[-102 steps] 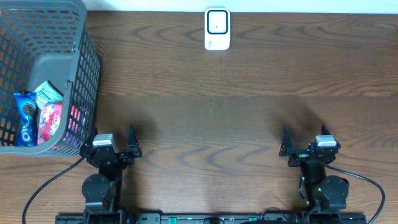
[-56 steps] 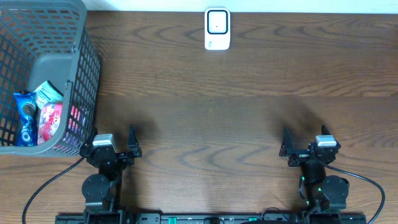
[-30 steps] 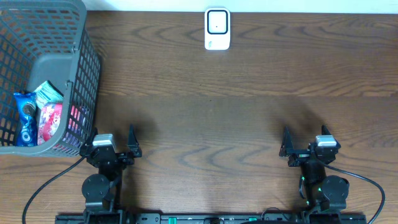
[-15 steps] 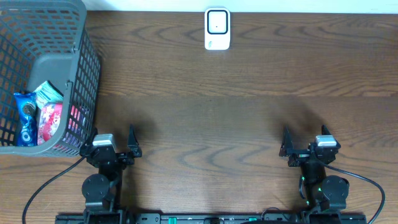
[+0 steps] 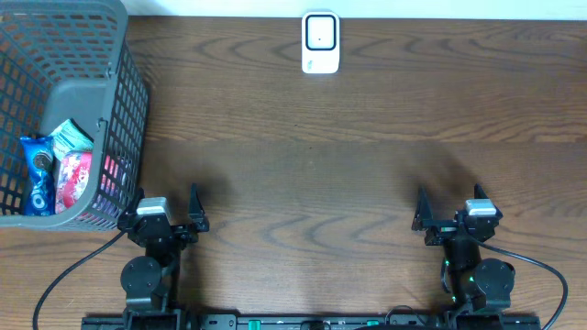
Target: Scan the item barcode
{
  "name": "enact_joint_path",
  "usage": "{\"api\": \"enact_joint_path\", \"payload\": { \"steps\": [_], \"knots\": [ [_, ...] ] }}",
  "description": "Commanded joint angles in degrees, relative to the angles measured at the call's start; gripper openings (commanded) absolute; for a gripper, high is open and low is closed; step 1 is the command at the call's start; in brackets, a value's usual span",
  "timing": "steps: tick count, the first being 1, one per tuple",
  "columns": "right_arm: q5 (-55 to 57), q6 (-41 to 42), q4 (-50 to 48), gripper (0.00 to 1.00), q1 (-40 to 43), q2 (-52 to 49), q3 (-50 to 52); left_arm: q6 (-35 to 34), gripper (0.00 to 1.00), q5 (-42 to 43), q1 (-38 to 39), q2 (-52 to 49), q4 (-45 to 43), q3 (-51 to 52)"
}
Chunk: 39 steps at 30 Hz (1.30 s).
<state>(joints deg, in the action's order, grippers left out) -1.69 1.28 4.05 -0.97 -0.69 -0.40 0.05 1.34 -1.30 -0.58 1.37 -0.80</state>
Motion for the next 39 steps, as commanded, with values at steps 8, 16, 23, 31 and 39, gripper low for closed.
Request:
{"api": "enact_joint_path", "payload": {
  "steps": [8, 16, 23, 31, 39],
  "knots": [
    [-0.15, 0.57, 0.22, 0.99, 0.46, 0.31, 0.09, 0.79, 0.98, -1.44, -0.24, 0.35, 2.86, 0.57],
    [-0.15, 0.57, 0.22, 0.99, 0.46, 0.31, 0.09, 0.76, 0.98, -1.4, -0.24, 0.35, 2.82, 0.57],
    [-0.15, 0.57, 0.22, 0.99, 0.46, 0.31, 0.09, -0.11, 0.98, -0.31, -0.24, 0.35, -0.63, 0.57],
    [-0.15, 0.57, 0.24, 0.99, 0.46, 0.31, 0.09, -1.42, 0.98, 8.66, -0.24, 0.35, -13.84, 0.37],
    [-0.15, 0.57, 0.22, 0.99, 0.46, 0.31, 0.09, -2.91, 0.98, 12.33, -0.31, 0.15, -14.29, -3.82]
  ]
}}
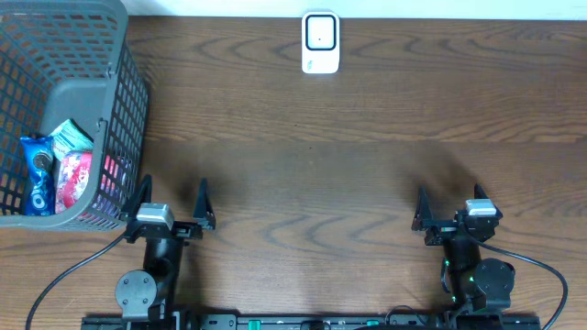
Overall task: Scan the item barcode
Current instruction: 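Reach the left gripper into the basket and grasp the purple pad pack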
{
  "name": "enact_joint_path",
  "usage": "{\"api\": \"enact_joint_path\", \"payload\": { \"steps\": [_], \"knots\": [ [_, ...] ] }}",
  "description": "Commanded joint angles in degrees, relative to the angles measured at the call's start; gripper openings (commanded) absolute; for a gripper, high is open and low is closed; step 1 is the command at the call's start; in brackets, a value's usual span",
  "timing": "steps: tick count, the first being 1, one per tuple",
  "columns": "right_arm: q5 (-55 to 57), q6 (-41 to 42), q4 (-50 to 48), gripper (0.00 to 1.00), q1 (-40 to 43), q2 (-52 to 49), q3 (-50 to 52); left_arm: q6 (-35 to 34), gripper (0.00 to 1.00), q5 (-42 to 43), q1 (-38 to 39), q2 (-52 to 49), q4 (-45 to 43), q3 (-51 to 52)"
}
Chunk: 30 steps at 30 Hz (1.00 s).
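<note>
A white barcode scanner (320, 42) stands at the far middle of the table. Snack packets lie in the grey basket (110, 55) at the far left: a blue cookie pack (38, 174), a teal packet (70, 139) and a pink packet (75, 179). My left gripper (171, 199) is open at the near left, just right of the basket's near corner, with nothing between its fingers. My right gripper (449, 203) is open at the near right, also holding nothing.
The dark wooden table (312, 156) stretches between the grippers and the scanner. The basket's right wall stands close to my left gripper. Cables run from both arm bases along the near edge.
My left gripper has shifted slightly forward and to the right, and its fingers stand wider apart. The right arm, the scanner and the packets have not moved.
</note>
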<state>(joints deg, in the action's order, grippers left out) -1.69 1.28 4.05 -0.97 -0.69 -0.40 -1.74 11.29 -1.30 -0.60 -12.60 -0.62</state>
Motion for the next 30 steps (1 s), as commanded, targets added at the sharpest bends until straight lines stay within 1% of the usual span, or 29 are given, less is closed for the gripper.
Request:
{"api": "enact_joint_path", "payload": {
  "steps": [1, 5, 6, 11, 17, 21, 25, 30],
  "knots": [
    [-0.15, 0.57, 0.22, 0.99, 0.46, 0.31, 0.09, -1.09, 0.98, 2.12, -0.31, -0.22, -0.07, -5.09],
    [-0.15, 0.57, 0.22, 0.99, 0.46, 0.31, 0.09, -0.94, 0.98, 1.53, -0.31, -3.76, 2.16, -10.29],
    [-0.15, 0.57, 0.24, 0.99, 0.46, 0.31, 0.09, -0.39, 0.98, 1.55, -0.31, -6.75, 3.32, -13.18],
    [-0.15, 0.57, 0.22, 0.99, 0.46, 0.31, 0.09, 2.23, 0.98, 1.55, -0.31, -15.82, 6.88, -20.24],
    [-0.15, 0.57, 0.22, 0.99, 0.46, 0.31, 0.09, 2.23, 0.98, 1.55, -0.31, -25.35, 8.96, -26.38],
    [-0.15, 0.57, 0.24, 0.99, 0.46, 0.31, 0.09, 2.43, 0.98, 1.55, -0.31, -28.06, 8.92, -28.15],
    [-0.15, 0.57, 0.22, 0.99, 0.46, 0.31, 0.09, 4.98, 0.98, 1.53, -0.31, -28.06, 8.87, -28.63],
    [-0.15, 0.57, 0.22, 0.99, 0.46, 0.31, 0.09, 5.16, 0.98, 1.11, -0.31, -28.09, 9.4, -28.68]
  ]
}}
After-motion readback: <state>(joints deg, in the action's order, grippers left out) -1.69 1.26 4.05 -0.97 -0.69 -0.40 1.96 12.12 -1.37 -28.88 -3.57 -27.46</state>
